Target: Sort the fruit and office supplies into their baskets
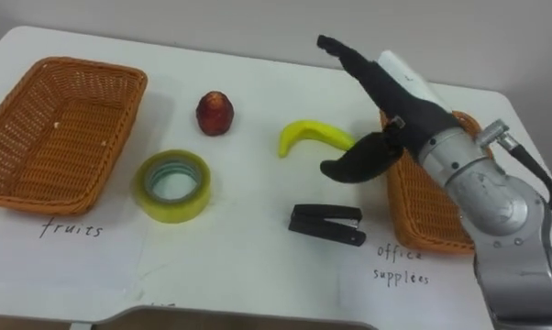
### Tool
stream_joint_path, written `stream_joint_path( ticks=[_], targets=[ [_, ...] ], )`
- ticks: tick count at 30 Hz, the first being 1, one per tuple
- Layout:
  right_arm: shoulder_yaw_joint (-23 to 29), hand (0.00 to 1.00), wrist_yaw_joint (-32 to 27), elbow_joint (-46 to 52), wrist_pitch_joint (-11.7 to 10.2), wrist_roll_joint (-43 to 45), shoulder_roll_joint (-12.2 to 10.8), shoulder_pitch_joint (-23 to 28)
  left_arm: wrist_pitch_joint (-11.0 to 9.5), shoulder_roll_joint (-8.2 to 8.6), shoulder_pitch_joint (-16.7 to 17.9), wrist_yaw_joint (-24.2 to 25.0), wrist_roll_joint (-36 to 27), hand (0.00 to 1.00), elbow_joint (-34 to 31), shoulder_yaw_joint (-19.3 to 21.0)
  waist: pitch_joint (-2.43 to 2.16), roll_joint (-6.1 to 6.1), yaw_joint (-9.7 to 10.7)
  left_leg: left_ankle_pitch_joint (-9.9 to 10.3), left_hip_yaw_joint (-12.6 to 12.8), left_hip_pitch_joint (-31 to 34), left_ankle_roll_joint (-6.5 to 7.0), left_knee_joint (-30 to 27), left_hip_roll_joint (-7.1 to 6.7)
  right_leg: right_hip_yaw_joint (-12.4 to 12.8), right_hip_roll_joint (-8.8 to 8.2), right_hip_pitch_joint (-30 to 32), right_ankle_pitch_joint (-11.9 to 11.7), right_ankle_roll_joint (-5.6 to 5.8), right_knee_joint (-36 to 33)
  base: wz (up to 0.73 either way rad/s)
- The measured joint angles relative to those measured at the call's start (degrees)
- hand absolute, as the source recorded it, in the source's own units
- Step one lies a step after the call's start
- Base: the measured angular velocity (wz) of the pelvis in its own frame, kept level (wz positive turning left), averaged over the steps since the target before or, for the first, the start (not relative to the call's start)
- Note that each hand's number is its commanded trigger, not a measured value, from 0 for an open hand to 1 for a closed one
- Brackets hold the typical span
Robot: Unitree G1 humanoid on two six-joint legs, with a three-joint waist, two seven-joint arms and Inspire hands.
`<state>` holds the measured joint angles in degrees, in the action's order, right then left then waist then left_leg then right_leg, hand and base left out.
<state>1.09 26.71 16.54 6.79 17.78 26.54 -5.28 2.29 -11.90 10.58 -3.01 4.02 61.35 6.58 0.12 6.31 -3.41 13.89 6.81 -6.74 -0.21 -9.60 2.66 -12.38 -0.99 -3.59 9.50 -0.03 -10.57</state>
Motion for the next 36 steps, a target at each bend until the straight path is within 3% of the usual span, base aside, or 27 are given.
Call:
stream_joint_path(
  ticks=[14,18,36],
  targets=[
    [-2.1,0.00,9.8,-1.9,1.5,1.3,-1.1,2.4,0.0,-0.49,0.1,2.1,0.0,0.00,0.7,0.0,0.20,0.29,-1.6,0.0,-0.2,-0.8,0.00,0.2,0.00,0.0,-0.02,-1.3,0.0,0.01,0.8,0.01],
    [-2.1,0.00,11.1,-2.4,1.6,1.3,-2.1,2.4,0.0,-0.69,-0.1,2.2,0.0,0.00,1.9,0.0,0.21,0.35,-1.8,0.0,-0.2,-0.8,0.00,0.2,0.00,-0.3,-0.02,-1.3,0.0,-0.01,0.8,0.01],
    [-3.9,0.00,15.5,-3.1,2.1,1.3,-2.1,2.6,0.0,-0.72,-0.1,1.4,-0.1,0.00,2.8,-0.3,0.15,0.47,-1.8,0.0,-0.7,-0.5,0.00,0.2,-0.03,-0.4,-0.02,-1.2,0.0,-0.01,0.9,0.01]
  ],
)
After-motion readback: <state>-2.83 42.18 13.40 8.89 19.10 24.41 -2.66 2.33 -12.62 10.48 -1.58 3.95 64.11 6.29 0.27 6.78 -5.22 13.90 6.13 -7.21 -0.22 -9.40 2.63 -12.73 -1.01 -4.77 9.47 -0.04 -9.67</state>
